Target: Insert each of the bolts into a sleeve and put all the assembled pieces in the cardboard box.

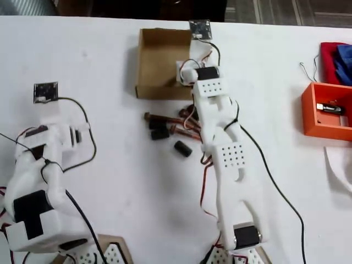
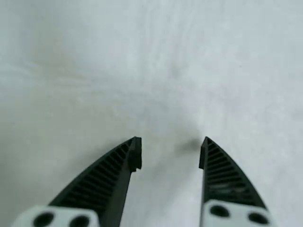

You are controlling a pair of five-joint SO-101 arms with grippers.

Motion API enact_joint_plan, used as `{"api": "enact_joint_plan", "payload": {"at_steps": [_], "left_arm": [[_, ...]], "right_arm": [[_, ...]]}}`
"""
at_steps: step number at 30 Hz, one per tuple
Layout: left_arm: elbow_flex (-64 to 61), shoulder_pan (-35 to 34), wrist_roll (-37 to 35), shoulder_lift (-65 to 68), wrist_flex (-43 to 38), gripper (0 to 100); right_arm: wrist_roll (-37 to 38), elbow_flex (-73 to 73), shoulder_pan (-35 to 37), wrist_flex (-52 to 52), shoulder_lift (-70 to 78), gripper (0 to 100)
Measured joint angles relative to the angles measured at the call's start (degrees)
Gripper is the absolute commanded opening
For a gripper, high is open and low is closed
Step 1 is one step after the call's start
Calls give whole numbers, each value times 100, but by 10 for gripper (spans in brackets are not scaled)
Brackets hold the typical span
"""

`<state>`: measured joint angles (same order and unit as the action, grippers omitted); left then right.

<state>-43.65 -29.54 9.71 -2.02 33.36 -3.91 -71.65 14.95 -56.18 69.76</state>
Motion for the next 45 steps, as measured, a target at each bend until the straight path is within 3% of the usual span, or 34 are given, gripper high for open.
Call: {"api": "enact_joint_plan", "payload": {"at_steps": [8,16,30,32,38,45], "left_arm": [[0,0,0,0,0,218],[0,0,0,0,0,218],[0,0,0,0,0,218],[0,0,0,0,0,218],[0,0,0,0,0,218],[0,0,0,0,0,218]], "right_arm": [[0,-1187,-290,-334,-18,53],[0,-1275,-985,-589,-18,42],[0,-2119,-782,-4220,-1152,42],[0,-2066,-747,-4352,-1354,42],[800,-853,-501,-4387,-2541,42],[1037,3138,413,-4360,-5310,43]]}}
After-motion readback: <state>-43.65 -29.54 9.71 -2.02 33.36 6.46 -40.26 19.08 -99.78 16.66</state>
